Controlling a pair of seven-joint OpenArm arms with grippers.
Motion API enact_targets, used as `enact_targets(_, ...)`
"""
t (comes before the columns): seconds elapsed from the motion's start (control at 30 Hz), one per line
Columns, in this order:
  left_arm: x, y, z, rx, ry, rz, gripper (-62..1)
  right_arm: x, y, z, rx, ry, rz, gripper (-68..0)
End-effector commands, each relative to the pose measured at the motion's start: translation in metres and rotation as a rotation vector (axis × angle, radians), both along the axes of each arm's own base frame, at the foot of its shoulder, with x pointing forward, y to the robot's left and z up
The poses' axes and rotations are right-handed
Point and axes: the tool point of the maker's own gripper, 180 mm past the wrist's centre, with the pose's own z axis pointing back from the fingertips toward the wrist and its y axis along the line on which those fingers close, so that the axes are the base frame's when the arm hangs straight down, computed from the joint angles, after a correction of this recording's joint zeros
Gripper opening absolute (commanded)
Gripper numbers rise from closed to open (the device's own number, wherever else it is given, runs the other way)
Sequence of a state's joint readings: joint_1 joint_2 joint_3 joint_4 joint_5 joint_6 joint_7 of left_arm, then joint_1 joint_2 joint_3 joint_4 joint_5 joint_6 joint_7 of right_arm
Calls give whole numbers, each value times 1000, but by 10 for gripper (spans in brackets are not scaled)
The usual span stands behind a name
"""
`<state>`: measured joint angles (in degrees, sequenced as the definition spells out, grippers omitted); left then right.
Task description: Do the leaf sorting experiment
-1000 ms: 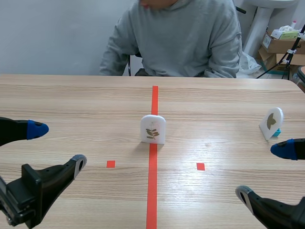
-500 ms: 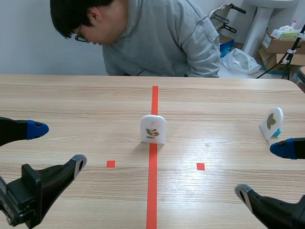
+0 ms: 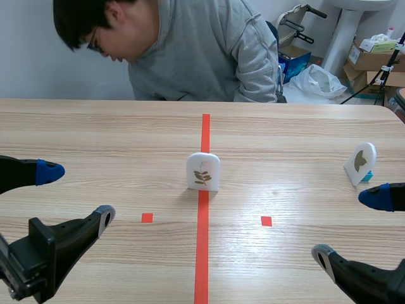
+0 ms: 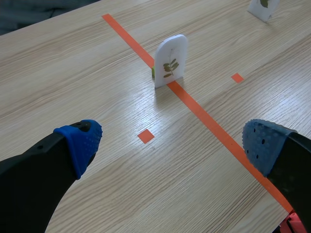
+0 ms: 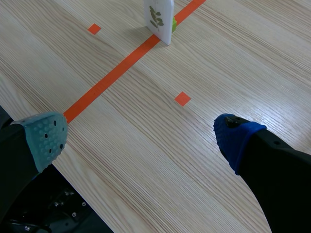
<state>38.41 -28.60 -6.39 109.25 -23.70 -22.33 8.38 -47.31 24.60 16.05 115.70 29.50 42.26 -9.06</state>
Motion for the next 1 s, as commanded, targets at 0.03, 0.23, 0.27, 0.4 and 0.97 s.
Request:
enact_targets(0.03, 0, 0, 5, -18, -12, 5, 13, 3, 2, 5, 16, -20, 11, -54)
enact_targets(0.23, 0, 0, 5, -19, -12, 6, 13, 3, 2, 5, 16, -20, 11, -54)
enact_targets(0.27, 0, 0, 5, -19, -12, 6, 13, 3, 2, 5, 16, -20, 11, -54)
enact_targets(0.4, 0, 0, 4, -18, -11, 6, 13, 3, 1, 5, 16, -20, 11, -54)
enact_targets(0.97, 89, -24, -52, 35, 1, -150, 13, 3, 1, 3, 4, -15, 13, -54)
